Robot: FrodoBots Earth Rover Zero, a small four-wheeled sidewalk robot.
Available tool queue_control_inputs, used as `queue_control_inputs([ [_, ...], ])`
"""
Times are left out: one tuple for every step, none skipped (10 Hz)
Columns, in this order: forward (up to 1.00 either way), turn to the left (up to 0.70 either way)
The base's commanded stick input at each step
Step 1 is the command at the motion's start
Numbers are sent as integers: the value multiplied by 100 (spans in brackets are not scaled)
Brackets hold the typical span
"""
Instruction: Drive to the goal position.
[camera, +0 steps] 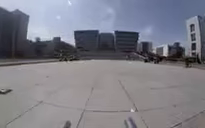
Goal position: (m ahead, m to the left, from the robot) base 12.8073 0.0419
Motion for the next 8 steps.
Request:
queue_control_inputs([
  [85, 0],
  [85, 0],
  [85, 0],
  [85, 0],
  [85, 0],
  [85, 0],
  [85, 0],
  [85, 0],
])
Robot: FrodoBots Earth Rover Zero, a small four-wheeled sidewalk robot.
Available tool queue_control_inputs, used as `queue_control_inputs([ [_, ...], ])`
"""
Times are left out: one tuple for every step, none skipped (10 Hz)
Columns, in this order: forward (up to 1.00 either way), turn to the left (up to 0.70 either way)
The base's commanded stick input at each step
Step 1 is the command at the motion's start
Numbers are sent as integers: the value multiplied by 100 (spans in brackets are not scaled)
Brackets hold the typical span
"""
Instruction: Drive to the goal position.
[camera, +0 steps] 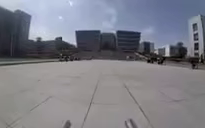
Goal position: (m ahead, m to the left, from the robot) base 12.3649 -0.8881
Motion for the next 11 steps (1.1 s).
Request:
queue_control_inputs([
  [85, 0],
  [85, 0],
  [85, 0],
  [85, 0],
  [85, 0],
  [85, 0],
  [85, 0],
  [85, 0],
  [85, 0],
  [85, 0],
  [85, 0],
])
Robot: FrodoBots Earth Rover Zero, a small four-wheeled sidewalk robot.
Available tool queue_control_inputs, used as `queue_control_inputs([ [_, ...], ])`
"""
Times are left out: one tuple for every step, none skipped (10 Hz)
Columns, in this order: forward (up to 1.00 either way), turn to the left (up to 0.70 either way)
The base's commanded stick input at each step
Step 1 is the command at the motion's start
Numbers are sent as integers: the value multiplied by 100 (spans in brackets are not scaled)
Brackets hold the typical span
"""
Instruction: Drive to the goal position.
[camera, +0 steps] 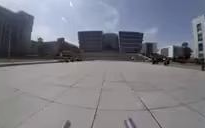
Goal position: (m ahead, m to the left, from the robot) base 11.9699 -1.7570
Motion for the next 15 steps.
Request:
queue_control_inputs([
  [85, 0],
  [85, 0],
  [85, 0],
  [85, 0],
  [85, 0],
  [85, 0],
  [85, 0],
  [85, 0],
  [85, 0],
  [85, 0],
  [85, 0],
  [85, 0],
  [85, 0],
  [85, 0],
  [85, 0],
])
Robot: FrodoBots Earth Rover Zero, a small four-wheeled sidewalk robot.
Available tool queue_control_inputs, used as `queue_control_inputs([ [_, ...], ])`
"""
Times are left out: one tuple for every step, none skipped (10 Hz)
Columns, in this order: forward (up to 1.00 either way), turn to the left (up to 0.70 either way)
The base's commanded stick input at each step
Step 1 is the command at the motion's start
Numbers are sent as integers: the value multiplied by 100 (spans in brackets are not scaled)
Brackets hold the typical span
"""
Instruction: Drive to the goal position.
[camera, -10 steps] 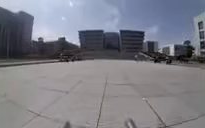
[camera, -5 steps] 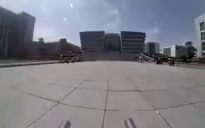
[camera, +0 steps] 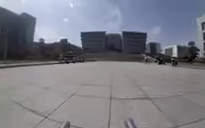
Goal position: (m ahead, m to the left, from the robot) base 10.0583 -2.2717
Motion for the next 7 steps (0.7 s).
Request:
queue_control_inputs([
  [85, 0],
  [85, -13],
  [85, -29],
  [85, -34],
  [85, -34],
  [85, -34],
  [85, -34],
])
